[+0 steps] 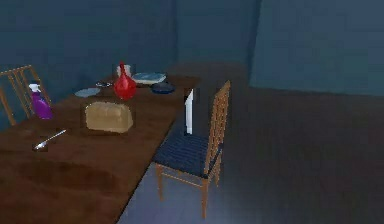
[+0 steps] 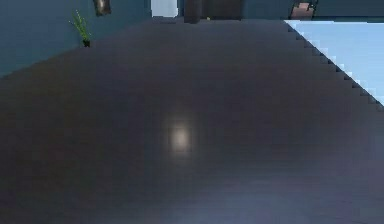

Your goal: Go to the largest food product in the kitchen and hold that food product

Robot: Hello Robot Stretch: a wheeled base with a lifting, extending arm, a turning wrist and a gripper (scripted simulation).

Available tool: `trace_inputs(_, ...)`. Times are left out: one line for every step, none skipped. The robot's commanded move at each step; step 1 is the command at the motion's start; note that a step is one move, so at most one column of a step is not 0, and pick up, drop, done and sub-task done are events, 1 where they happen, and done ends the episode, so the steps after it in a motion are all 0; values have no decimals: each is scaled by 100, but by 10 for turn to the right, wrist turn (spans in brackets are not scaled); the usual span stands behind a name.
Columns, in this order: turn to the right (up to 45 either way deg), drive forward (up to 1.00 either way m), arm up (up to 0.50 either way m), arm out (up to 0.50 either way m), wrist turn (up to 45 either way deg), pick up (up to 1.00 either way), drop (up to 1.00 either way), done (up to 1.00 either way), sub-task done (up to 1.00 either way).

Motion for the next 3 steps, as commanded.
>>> trace_inputs(0, 60, 0, 0, 0, 0, 0, 0, 0)
trace_inputs(-450, 0, 0, 0, 0, 0, 0, 0, 0)
trace_inputs(-450, 0, 0, 0, 0, 0, 0, 0, 0)
